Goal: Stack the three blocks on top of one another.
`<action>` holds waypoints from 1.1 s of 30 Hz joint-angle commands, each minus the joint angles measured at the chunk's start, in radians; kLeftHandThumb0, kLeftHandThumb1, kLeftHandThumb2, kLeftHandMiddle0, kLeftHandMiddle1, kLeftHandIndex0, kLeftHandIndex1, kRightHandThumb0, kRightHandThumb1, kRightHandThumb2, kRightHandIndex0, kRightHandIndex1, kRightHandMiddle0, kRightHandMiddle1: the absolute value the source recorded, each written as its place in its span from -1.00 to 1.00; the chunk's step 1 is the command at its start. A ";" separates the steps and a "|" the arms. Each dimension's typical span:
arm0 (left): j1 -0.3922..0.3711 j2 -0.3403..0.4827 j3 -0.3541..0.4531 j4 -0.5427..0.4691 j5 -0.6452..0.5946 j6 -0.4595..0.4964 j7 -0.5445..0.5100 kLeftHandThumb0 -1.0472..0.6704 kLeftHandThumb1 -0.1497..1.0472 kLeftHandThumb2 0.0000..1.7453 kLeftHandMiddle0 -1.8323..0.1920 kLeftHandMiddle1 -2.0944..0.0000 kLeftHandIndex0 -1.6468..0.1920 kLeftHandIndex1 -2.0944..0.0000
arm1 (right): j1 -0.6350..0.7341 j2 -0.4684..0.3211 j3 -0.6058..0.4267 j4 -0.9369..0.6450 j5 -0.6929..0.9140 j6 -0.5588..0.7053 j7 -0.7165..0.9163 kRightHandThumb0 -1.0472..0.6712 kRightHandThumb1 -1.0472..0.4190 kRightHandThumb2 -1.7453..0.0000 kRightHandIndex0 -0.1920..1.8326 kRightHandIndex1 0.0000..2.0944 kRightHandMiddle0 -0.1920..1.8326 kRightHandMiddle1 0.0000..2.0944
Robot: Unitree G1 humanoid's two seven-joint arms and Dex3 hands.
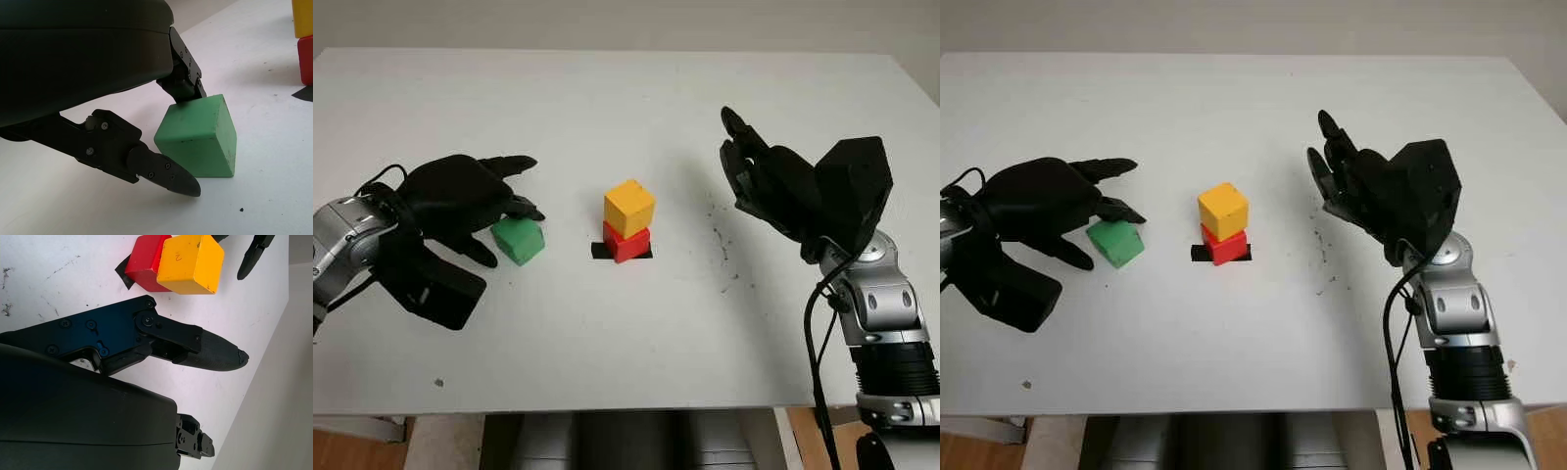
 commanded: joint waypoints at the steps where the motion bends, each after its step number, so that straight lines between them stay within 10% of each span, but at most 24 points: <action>1: -0.006 -0.006 -0.008 0.007 -0.004 -0.008 0.016 -0.41 0.81 -0.94 0.68 0.95 0.38 0.12 | 0.006 -0.010 -0.010 -0.027 0.003 0.000 -0.004 -0.56 -1.00 0.18 -1.00 -1.00 -1.00 -1.00; 8: -0.004 0.000 -0.020 0.024 0.023 -0.018 0.050 -0.37 0.88 -0.93 0.63 0.94 0.42 -0.22 | 0.010 -0.015 -0.009 -0.024 0.001 -0.019 0.001 -0.56 -1.00 0.17 -1.00 -1.00 -1.00 -1.00; 19: 0.000 0.011 -0.044 0.042 0.132 -0.023 0.180 -0.29 0.80 -0.94 0.53 0.93 0.27 -0.09 | 0.007 -0.013 -0.011 -0.029 0.010 -0.013 0.008 -0.55 -1.00 0.17 -1.00 -1.00 -1.00 -1.00; 33: 0.004 -0.090 0.130 0.027 -0.492 0.203 -0.205 -0.27 0.93 -0.93 0.59 0.96 0.48 -0.44 | 0.011 -0.012 -0.003 -0.034 -0.008 -0.002 0.002 -0.53 -1.00 0.18 -1.00 -1.00 -1.00 -1.00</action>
